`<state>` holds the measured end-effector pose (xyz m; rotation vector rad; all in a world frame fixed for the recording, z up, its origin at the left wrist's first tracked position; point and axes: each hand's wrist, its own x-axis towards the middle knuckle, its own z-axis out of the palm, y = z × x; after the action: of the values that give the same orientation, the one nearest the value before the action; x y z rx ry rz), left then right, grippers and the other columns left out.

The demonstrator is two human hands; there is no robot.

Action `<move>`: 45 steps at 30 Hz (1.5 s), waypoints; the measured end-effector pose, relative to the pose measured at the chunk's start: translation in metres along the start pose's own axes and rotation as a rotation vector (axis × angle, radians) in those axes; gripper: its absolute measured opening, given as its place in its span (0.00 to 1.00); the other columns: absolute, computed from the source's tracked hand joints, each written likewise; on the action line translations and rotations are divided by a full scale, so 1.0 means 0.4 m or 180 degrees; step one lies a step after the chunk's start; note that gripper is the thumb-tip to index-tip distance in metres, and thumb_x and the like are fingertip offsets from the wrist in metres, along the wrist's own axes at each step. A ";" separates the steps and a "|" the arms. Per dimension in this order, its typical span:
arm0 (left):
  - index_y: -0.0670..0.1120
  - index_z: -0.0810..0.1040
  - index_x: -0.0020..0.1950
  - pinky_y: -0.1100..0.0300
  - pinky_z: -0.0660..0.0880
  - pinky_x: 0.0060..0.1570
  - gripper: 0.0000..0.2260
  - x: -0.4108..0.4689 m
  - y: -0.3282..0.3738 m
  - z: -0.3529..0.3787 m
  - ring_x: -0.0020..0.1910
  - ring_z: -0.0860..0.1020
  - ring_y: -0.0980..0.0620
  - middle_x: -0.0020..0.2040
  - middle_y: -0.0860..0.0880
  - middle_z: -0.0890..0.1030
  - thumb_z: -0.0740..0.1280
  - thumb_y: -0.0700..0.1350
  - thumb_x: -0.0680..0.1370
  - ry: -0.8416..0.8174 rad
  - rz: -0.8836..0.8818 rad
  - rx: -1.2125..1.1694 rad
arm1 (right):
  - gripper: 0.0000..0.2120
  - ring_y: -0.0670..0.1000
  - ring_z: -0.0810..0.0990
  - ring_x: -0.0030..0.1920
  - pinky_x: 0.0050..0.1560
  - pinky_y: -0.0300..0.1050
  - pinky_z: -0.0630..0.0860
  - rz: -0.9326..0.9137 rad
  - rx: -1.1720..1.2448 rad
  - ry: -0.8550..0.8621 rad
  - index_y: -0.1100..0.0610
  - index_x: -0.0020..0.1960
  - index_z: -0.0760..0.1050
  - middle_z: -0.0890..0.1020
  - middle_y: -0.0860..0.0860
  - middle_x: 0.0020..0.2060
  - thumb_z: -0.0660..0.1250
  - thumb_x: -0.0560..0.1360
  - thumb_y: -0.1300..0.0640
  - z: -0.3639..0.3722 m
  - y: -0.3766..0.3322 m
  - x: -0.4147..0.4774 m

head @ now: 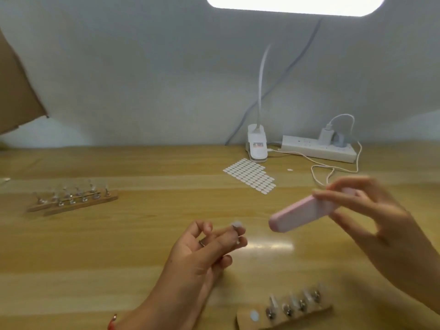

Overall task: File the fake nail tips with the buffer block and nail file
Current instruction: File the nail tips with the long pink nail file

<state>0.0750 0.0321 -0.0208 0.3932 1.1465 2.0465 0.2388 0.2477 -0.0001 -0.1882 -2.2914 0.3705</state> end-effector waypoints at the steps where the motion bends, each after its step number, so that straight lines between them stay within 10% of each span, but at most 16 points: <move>1: 0.47 0.63 0.42 0.66 0.73 0.27 0.21 -0.001 0.002 0.003 0.37 0.83 0.49 0.42 0.40 0.84 0.74 0.36 0.61 -0.0003 0.0020 0.0017 | 0.15 0.42 0.75 0.57 0.58 0.29 0.69 0.0080 0.0136 -0.0075 0.45 0.62 0.78 0.76 0.49 0.55 0.68 0.76 0.54 0.003 0.001 -0.034; 14: 0.53 0.69 0.39 0.58 0.81 0.42 0.22 -0.049 0.095 0.042 0.44 0.85 0.43 0.41 0.42 0.84 0.82 0.44 0.59 -0.0511 0.1092 0.1918 | 0.21 0.45 0.77 0.57 0.56 0.38 0.75 0.0910 0.1295 -0.0101 0.36 0.60 0.80 0.77 0.42 0.55 0.66 0.71 0.56 0.003 0.005 -0.070; 20: 0.61 0.66 0.47 0.68 0.64 0.54 0.23 -0.109 0.095 0.037 0.49 0.79 0.65 0.41 0.60 0.84 0.76 0.57 0.61 -0.0340 0.1198 0.3606 | 0.18 0.41 0.74 0.60 0.57 0.37 0.75 0.0993 0.1311 -0.0095 0.43 0.60 0.77 0.76 0.43 0.57 0.65 0.72 0.55 -0.006 0.000 -0.065; 29: 0.58 0.67 0.46 0.76 0.70 0.38 0.22 -0.126 0.019 0.012 0.37 0.79 0.58 0.39 0.57 0.84 0.78 0.43 0.65 -0.0589 0.1069 0.3629 | 0.17 0.44 0.75 0.60 0.59 0.35 0.74 0.0940 0.1401 -0.0063 0.44 0.61 0.77 0.76 0.49 0.56 0.65 0.73 0.55 0.003 0.005 -0.071; 45: 0.56 0.66 0.47 0.60 0.71 0.49 0.18 -0.137 0.019 0.009 0.48 0.78 0.56 0.45 0.63 0.81 0.73 0.53 0.66 -0.0886 0.1512 0.4209 | 0.19 0.49 0.75 0.62 0.62 0.49 0.76 0.0760 0.1403 -0.0128 0.37 0.62 0.77 0.76 0.47 0.56 0.66 0.74 0.54 0.013 0.033 -0.081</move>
<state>0.1107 -0.0083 -0.0079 1.6256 2.2268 1.1808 0.2572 0.2510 -0.0301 -0.2306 -2.1684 0.9953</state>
